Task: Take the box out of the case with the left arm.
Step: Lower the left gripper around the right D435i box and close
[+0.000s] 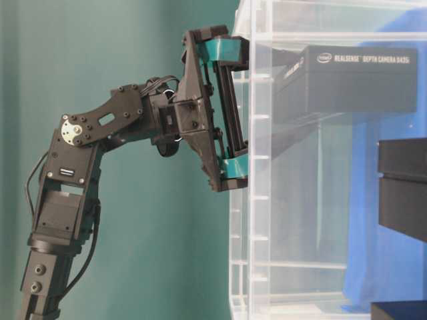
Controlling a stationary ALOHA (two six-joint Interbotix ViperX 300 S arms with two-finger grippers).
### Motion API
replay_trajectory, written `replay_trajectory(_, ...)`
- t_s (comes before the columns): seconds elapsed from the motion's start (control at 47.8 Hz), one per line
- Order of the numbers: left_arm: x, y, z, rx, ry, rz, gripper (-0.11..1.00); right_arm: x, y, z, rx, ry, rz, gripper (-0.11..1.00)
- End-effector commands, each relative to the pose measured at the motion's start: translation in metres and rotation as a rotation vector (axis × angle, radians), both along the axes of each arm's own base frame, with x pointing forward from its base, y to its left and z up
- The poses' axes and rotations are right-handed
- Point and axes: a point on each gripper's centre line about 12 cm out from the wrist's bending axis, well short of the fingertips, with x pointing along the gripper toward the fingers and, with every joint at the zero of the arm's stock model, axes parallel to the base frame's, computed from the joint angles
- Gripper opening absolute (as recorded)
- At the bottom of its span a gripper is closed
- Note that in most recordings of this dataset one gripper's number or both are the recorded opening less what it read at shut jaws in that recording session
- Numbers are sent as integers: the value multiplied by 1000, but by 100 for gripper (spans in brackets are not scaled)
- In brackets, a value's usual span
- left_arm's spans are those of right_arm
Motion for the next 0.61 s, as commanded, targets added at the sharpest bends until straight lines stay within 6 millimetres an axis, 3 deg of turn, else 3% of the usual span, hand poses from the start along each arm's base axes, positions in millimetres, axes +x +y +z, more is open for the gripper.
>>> replay_trajectory(0.0, 0, -1, 23, 13, -51, -4, 96, 1, 0, 3, 0, -12, 0, 0)
replay_trajectory(0.314, 1, -2, 24, 0, -57, 15, 93, 1, 0, 3, 0, -11, -1, 0)
replay_trajectory(0.376, 1, -3, 24, -14, -62, 41, 87, 1, 0, 3, 0, -12, 0, 0)
replay_trajectory(0.481, 1, -3, 24, -31, -68, 90, 63, 1, 0, 3, 0, -11, -1, 0)
replay_trajectory(0.586, 1, -3, 23, -33, -67, 98, 62, 1, 0, 3, 0, -11, -1, 0)
